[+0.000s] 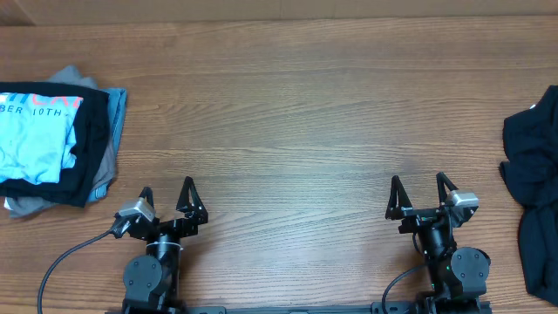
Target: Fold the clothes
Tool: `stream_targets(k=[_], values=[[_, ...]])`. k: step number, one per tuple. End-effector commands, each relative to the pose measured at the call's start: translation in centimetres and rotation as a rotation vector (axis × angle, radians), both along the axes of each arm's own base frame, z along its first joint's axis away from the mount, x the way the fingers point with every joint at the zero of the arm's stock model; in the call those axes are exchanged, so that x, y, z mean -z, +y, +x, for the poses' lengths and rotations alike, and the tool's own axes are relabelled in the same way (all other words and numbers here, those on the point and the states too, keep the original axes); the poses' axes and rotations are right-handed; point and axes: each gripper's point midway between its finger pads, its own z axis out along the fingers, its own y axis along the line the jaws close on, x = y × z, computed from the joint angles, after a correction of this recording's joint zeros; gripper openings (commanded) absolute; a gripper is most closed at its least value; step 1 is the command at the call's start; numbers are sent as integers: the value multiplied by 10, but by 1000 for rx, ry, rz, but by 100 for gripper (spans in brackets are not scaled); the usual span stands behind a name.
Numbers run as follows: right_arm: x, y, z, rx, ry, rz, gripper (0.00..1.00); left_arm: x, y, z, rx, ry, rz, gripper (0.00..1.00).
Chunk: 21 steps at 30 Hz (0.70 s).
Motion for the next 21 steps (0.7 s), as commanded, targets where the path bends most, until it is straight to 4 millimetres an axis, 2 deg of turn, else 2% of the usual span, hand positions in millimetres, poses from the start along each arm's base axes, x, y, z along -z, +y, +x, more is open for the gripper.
stream_targets(k=[1, 9, 15, 21], values=[[2, -2, 0, 10, -5, -5, 100, 5, 18, -1, -98, 3, 85, 100], [2, -2, 0, 10, -5, -5, 100, 5, 19, -1, -83, 24, 257, 100], [2, -2, 0, 10, -5, -5, 100, 8, -2, 1, 54, 25, 463, 100], [2, -2, 0, 10, -5, -5, 100, 9, -14, 1, 126, 16, 488, 100]])
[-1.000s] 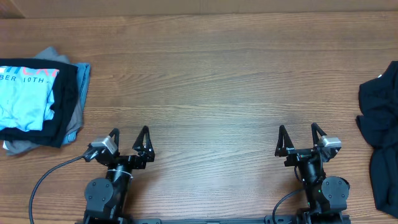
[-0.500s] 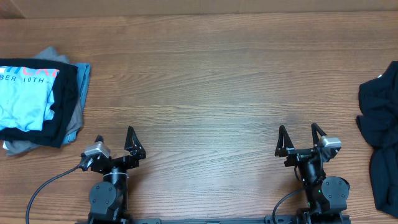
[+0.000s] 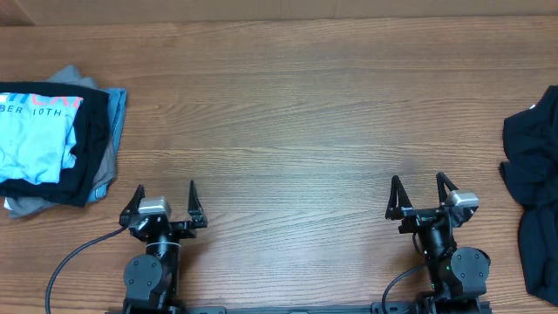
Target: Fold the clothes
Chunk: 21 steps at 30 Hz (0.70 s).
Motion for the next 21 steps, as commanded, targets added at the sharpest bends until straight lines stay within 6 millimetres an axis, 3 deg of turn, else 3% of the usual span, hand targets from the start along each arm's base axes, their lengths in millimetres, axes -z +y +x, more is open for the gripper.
stream_targets(k=[1, 13, 21], values=[[2, -2, 0, 10, -6, -6, 100, 3, -13, 0, 83, -1, 68, 100], [2, -2, 0, 10, -6, -6, 100, 5, -21, -1, 138, 4, 69, 100], [2, -2, 0, 10, -6, -6, 100, 5, -4, 0, 69, 6, 47, 100]])
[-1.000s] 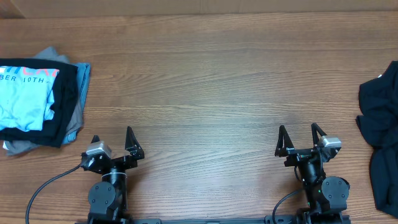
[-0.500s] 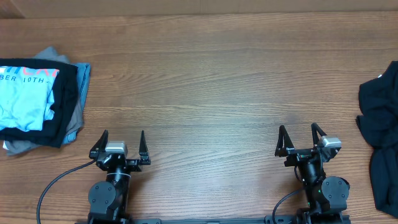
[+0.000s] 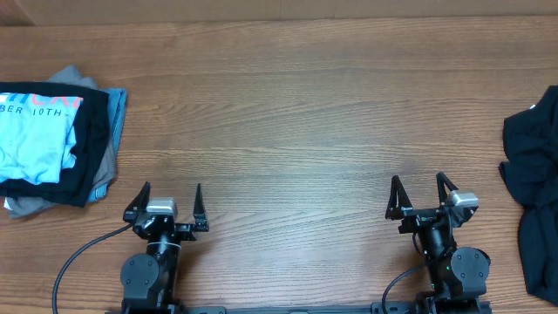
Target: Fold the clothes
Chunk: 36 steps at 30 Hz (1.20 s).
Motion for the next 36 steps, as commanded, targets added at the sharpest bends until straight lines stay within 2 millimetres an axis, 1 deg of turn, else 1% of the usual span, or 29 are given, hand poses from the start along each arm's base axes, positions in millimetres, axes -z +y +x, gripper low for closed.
stream_targets(k=[1, 27, 32, 33, 36], values=[[2, -2, 0, 9, -5, -5, 100, 2, 1, 0, 0, -5, -12, 100], [2, -2, 0, 10, -5, -5, 100, 2, 0, 0, 4, -4, -12, 100], [2, -5, 0, 28, -5, -8, 100, 2, 0, 0, 5, -4, -12, 100], [3, -9, 1, 51, -1, -9, 100, 2, 0, 0, 5, -3, -12, 100], [3, -7, 1, 35, -10, -84, 100, 2, 0, 0, 5, -3, -12, 100]])
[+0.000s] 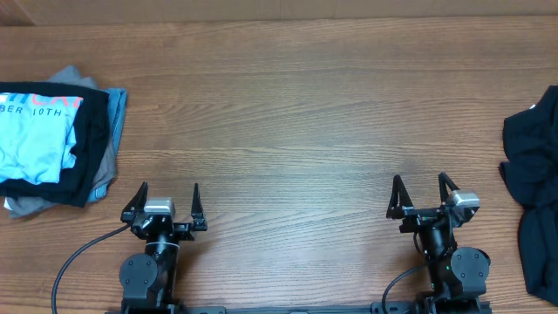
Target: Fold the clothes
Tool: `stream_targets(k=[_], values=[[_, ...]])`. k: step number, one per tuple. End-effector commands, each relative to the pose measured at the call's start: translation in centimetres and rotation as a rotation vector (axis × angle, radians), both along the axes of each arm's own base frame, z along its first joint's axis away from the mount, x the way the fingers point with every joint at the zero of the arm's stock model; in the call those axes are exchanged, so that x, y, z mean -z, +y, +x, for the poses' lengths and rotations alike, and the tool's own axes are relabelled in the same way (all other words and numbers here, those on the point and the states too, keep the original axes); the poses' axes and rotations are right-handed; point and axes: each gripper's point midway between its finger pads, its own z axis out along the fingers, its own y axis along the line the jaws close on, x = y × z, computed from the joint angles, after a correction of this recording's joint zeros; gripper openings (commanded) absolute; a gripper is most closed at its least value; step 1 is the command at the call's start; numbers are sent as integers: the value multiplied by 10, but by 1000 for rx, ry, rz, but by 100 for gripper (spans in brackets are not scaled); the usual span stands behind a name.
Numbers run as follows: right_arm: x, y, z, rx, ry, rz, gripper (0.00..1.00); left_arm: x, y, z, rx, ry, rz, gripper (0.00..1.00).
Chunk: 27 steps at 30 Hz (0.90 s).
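Observation:
A folded stack of clothes (52, 144), light blue shirt on top over black and grey pieces, lies at the table's left edge. A crumpled dark navy garment (534, 187) lies at the right edge, partly out of frame. My left gripper (166, 199) stands open near the front edge, holding nothing. My right gripper (421, 192) is likewise open and empty at the front right. Both are far from the clothes.
The wooden table (288, 113) stretches between the two piles. A black cable (74, 262) runs from the left arm's base toward the front left.
The left gripper shifted very slightly to the left; otherwise nothing has changed. The right arm and both clothes piles are where they were.
The left gripper first pointed angled toward the right, fingers open. It then turned to point straight away from the front edge and has stayed there. The right gripper stayed open and still throughout. Neither pile moved.

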Motion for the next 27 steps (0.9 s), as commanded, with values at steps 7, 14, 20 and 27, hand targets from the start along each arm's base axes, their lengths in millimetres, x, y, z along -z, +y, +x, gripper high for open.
stream_targets(k=[7, 14, 20, 27], values=[[1, 1, 0, -15, -31, -210, 100, 2, -2, 0, 12, -4, -12, 100], [1, -2, 0, -3, -30, -211, 100, 2, -2, 0, 11, -4, -11, 100], [1, -2, 0, -3, -30, -211, 100, 2, -2, 0, 12, -4, -12, 100], [1, -2, 0, -3, -29, -211, 100, 2, -2, 0, 12, -4, -12, 100]])
